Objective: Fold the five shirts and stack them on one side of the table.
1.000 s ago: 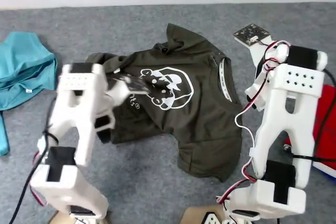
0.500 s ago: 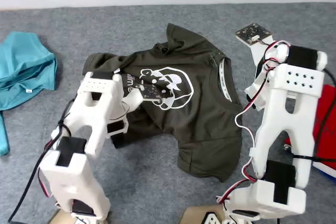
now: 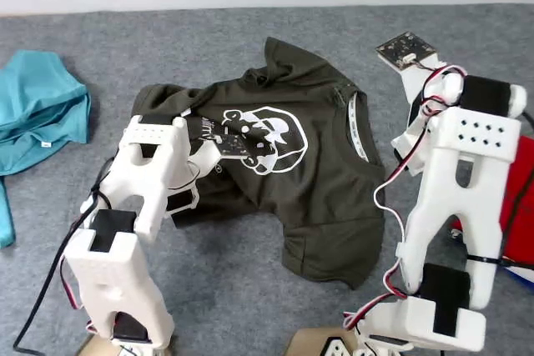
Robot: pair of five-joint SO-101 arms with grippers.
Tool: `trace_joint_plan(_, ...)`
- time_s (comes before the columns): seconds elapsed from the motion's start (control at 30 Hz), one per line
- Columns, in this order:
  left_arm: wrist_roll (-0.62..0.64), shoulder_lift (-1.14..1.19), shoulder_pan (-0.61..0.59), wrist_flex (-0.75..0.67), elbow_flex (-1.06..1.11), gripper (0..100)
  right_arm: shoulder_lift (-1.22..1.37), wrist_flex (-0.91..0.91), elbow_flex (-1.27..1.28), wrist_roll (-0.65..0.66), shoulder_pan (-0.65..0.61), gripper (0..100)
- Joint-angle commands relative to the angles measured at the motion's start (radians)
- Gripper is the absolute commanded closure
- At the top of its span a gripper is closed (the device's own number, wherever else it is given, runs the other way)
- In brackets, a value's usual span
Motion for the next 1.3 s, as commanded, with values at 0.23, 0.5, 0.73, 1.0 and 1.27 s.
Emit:
trace_joint_plan(0.23, -0.097, -0.003, -0.199, 0.184, -0.205, 100, -0.056, 0.042, -0.006, -0.008, 0.013, 80.1)
trace_joint_plan(0.5, -0.163, -0.002, -0.325, 0.224, -0.249, 100, -0.054, 0.041, -0.006, -0.009, 0.005, 80.1)
trace_joint_plan(0.73, -0.213, 0.0, -0.377, 0.221, -0.22, 100, -0.054, 0.042, -0.006, -0.008, 0.013, 80.1)
trace_joint_plan(1.0, -0.252, -0.023, -0.427, 0.221, -0.243, 91, -0.056, 0.042, -0.006, -0.009, 0.01, 80.1)
trace_joint_plan(1.27, -0.216, -0.229, -0.387, 0.222, -0.262, 85, -0.054, 0.042, -0.006, -0.012, 0.005, 80.1)
